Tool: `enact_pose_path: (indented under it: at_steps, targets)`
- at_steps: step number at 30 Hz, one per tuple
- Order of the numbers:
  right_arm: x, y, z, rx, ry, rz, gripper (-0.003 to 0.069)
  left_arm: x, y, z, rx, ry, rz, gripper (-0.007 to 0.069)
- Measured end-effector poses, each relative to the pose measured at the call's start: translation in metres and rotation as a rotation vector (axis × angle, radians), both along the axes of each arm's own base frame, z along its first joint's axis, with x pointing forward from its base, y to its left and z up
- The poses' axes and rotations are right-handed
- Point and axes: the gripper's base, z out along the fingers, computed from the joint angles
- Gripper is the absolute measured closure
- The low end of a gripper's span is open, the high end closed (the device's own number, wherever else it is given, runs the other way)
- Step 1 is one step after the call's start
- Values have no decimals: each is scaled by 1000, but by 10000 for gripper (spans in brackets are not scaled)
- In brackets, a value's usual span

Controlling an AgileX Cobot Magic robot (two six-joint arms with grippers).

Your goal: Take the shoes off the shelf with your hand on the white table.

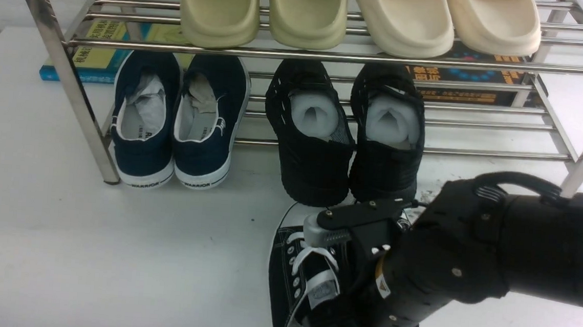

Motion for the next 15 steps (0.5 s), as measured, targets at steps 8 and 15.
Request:
enact_pose_path:
  at_steps: [8,15]
  targets:
    - [-2,-2,5,-4,0,4,218,0,0,0,0,0,0,383]
    - [-14,-15,42,55,-24,-1,6,0,0,0,0,0,0,383]
